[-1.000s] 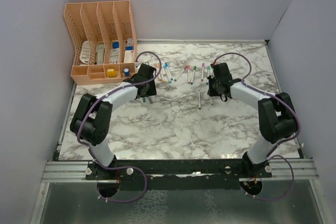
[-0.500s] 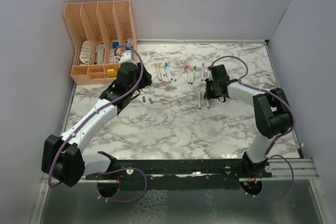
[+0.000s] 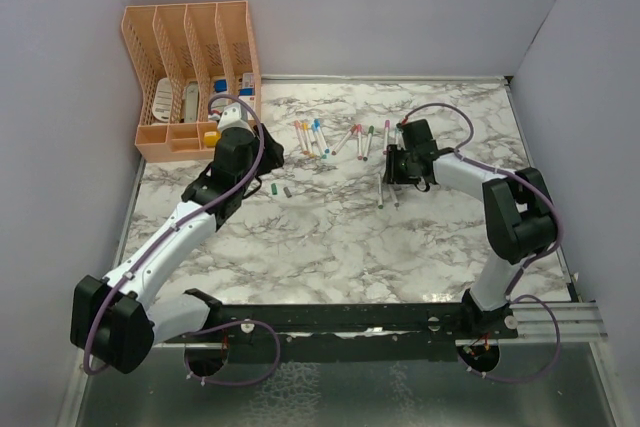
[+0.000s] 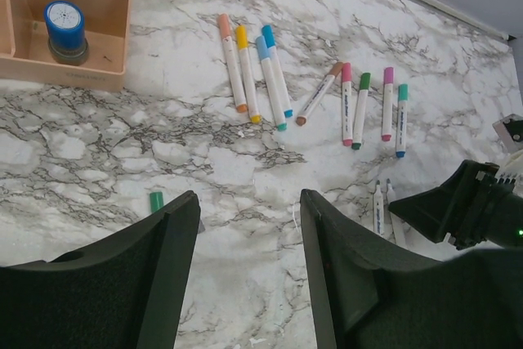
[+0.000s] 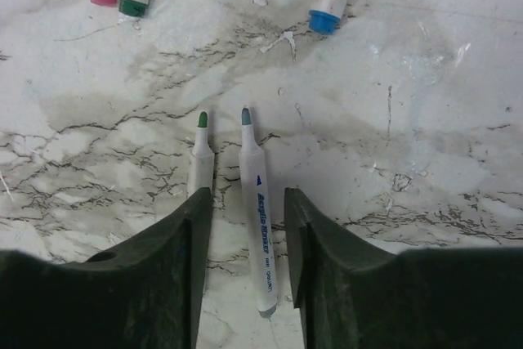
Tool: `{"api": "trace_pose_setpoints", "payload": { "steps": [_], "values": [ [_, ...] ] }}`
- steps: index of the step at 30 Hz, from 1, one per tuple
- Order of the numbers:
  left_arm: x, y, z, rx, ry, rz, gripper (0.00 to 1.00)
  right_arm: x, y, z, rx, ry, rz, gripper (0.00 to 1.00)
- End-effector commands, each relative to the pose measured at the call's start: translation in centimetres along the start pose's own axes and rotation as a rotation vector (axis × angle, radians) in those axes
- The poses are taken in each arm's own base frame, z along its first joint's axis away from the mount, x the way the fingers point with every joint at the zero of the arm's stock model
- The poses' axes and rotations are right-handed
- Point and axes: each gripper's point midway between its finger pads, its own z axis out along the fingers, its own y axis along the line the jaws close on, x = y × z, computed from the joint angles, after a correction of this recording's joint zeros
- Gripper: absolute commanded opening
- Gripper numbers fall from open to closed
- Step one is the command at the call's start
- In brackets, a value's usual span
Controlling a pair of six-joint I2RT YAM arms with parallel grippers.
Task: Open the pen caps
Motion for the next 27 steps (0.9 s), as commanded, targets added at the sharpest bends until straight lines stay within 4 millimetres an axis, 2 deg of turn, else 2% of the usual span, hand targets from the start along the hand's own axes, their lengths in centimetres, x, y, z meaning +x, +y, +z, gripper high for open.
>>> {"api": "trace_pose_setpoints", "payload": {
  "steps": [1,4,7,10,15,20,27],
  "values": [
    [-1.1,-0.1,-0.5,0.003,-0.046,-0.020,0.56,-5.0,0.5,-2.4,0.003,-0.140,0.007,0.49],
    [-1.0,-0.3,-0.6,0.022,-0.046,-0.017,0.60,-8.0,0.2,-3.4,0.051,-0.206,-0.009,0.70],
    [-0.8,-0.6,-0.7,0.043,-0.039,-0.014,0.66,-9.6,-0.9,-2.6,0.131,-0.186,-0.018,0.73],
    [-0.6,-0.7,-0.8,0.055,-0.036,-0.012,0.70,-10.9,-1.9,-1.6,0.167,-0.176,-0.006,0.73],
    [-0.5,-0.7,-1.2,0.068,-0.040,-0.015,0.71,-12.9,-3.6,0.5,0.184,-0.169,0.024,0.65],
    [-0.6,-0.8,-1.3,0.074,-0.045,-0.017,0.71,-13.0,-4.8,3.0,0.196,-0.127,0.021,0.58],
    [-0.6,-0.8,-1.1,0.073,-0.046,-0.015,0.71,-12.8,-5.7,4.9,0.197,-0.102,0.018,0.54]
  ]
}}
